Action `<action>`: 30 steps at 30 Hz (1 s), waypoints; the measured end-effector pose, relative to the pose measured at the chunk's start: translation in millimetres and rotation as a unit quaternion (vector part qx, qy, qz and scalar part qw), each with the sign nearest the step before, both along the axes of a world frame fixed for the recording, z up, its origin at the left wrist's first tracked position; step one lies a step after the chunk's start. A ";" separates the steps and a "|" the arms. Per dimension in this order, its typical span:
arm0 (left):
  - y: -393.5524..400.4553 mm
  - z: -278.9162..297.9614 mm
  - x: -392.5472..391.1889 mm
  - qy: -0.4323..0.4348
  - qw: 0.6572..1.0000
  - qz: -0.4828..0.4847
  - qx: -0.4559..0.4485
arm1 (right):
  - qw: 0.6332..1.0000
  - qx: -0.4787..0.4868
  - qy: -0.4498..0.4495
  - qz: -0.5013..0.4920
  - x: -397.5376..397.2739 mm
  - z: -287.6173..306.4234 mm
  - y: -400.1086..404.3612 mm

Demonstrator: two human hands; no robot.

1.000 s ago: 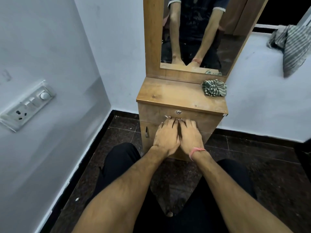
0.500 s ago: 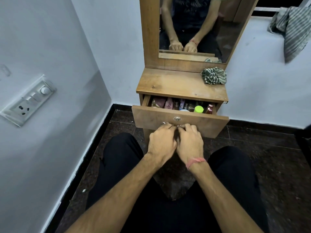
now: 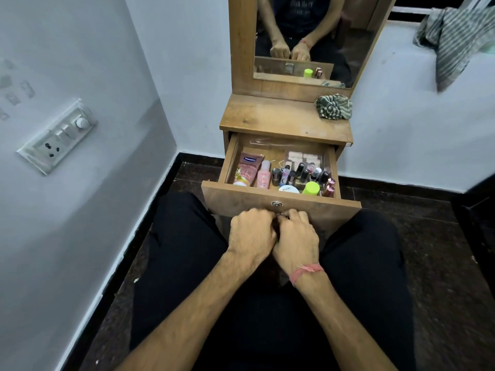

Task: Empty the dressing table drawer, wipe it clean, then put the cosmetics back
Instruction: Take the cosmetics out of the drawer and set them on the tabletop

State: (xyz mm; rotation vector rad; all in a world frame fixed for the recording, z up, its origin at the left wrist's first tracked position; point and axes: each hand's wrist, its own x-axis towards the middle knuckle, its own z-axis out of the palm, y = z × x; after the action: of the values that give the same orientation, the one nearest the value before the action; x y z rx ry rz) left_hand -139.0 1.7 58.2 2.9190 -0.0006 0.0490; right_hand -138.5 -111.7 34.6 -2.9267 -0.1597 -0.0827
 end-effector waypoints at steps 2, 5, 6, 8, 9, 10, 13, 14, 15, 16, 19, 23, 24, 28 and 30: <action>1.1 1.5 -3.8 0.005 1.000 -0.004 0.016 | 1.000 -0.005 0.014 0.000 -7.0 3.3 1.3; 1.5 4.2 -9.3 0.008 0.999 -0.011 0.033 | 0.999 -0.016 0.030 0.000 -15.0 6.6 3.4; 0.8 5.0 -11.0 0.009 0.999 -0.014 0.038 | 0.999 -0.017 0.036 0.001 -17.2 7.5 3.6; -0.8 6.8 -13.8 0.011 0.999 -0.014 0.050 | 0.999 -0.019 0.047 0.001 -21.5 10.0 2.9; -1.8 7.7 -15.3 0.014 0.998 -0.013 0.052 | 0.999 -0.020 0.049 0.000 -22.8 11.5 2.1; -2.6 8.2 -16.6 0.018 0.998 -0.012 0.051 | 0.998 -0.021 0.051 0.000 -23.8 12.7 0.9; -2.4 8.6 -20.8 0.036 0.999 -0.009 0.035 | 0.997 -0.033 0.074 0.011 -26.8 15.1 -1.4; -1.9 7.8 -22.3 0.040 0.999 -0.008 0.029 | 0.996 -0.029 0.084 0.013 -27.8 14.9 -1.6; -1.3 7.3 -23.5 0.043 0.999 -0.007 0.026 | 0.995 -0.021 0.092 0.012 -28.7 14.3 -1.7; -0.8 6.6 -24.1 0.045 0.999 -0.007 0.023 | 0.995 -0.013 0.097 0.010 -29.4 14.2 -1.6; 0.9 8.2 -22.1 0.049 0.999 -0.005 0.013 | 0.994 0.013 0.104 0.008 -28.8 14.4 -1.3; 8.3 20.1 -10.3 0.042 0.999 0.010 -0.026 | 0.993 0.086 0.084 0.008 -21.5 19.8 -2.1; 12.6 23.7 -7.3 0.035 0.998 0.019 -0.049 | 0.991 0.116 0.071 0.005 -19.3 22.7 -2.2; 31.9 38.5 2.2 0.002 0.976 0.072 -0.205 | 0.970 0.243 -0.001 0.008 -4.7 42.9 1.4; 39.3 44.6 12.1 -0.031 0.958 0.091 -0.271 | 0.961 0.273 -0.022 0.027 10.1 54.4 8.5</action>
State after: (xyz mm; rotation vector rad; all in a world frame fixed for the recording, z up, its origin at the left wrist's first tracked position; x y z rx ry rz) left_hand -126.9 40.9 102.9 2.3580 0.2344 0.1467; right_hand -128.4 -103.2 89.0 -2.3680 -0.1880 -0.1550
